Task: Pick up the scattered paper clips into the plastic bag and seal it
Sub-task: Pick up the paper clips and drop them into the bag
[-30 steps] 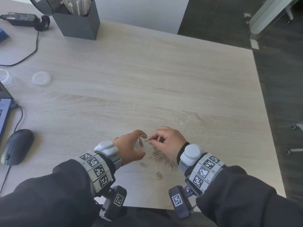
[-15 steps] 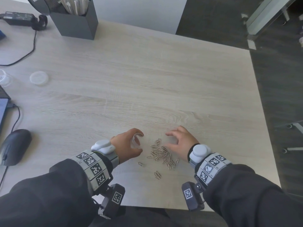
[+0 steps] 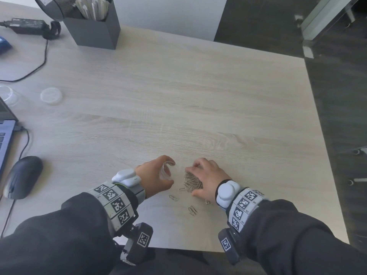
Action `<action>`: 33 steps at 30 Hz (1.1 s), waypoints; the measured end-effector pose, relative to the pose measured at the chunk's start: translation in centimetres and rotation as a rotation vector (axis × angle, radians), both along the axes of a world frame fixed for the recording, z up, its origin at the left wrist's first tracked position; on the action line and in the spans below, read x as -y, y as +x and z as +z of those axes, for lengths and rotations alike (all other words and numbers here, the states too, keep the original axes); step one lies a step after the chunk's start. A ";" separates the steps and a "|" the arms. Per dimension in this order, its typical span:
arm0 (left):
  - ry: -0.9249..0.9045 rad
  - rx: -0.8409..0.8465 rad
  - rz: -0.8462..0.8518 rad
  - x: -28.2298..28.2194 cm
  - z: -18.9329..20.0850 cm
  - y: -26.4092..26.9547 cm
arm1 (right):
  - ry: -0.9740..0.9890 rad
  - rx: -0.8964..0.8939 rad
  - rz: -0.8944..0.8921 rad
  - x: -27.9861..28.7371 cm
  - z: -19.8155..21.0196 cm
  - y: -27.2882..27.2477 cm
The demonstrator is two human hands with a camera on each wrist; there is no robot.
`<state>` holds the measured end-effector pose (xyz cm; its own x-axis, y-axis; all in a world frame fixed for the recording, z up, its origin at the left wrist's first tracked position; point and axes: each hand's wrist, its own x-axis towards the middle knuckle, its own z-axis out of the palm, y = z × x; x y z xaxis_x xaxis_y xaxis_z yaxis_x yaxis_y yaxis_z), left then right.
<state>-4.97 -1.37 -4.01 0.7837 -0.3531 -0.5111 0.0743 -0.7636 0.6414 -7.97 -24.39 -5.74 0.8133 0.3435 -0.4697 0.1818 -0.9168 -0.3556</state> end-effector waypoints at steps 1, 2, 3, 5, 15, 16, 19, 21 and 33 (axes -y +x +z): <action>0.002 0.000 -0.001 0.0 0.0 -0.1 | 0.015 0.001 0.003 -0.2 0.0 0.0; 0.005 0.001 -0.002 0.0 0.0 -0.1 | 0.030 0.003 0.003 -0.3 0.0 0.0; 0.007 0.003 0.001 0.1 0.0 -0.1 | 0.041 0.004 0.002 -0.4 0.0 0.0; 0.007 0.006 0.006 0.0 0.0 -0.2 | 0.050 0.008 0.011 -0.6 0.0 -0.1; 0.013 -0.026 0.002 -0.1 -0.2 -0.1 | 0.010 -0.079 0.039 -0.8 0.1 0.0; 0.017 -0.029 0.003 -0.2 -0.2 -0.1 | 0.007 -0.095 0.035 -0.8 0.2 0.1; 0.025 -0.039 0.003 -0.2 -0.2 -0.1 | 0.000 -0.124 0.014 -0.9 0.6 0.3; 0.021 -0.042 -0.001 -0.2 -0.1 -0.1 | 0.017 -0.131 -0.032 -0.7 0.6 0.3; 0.028 -0.047 -0.011 -0.2 0.7 -0.2 | 0.423 -0.048 -0.415 -1.6 2.6 0.7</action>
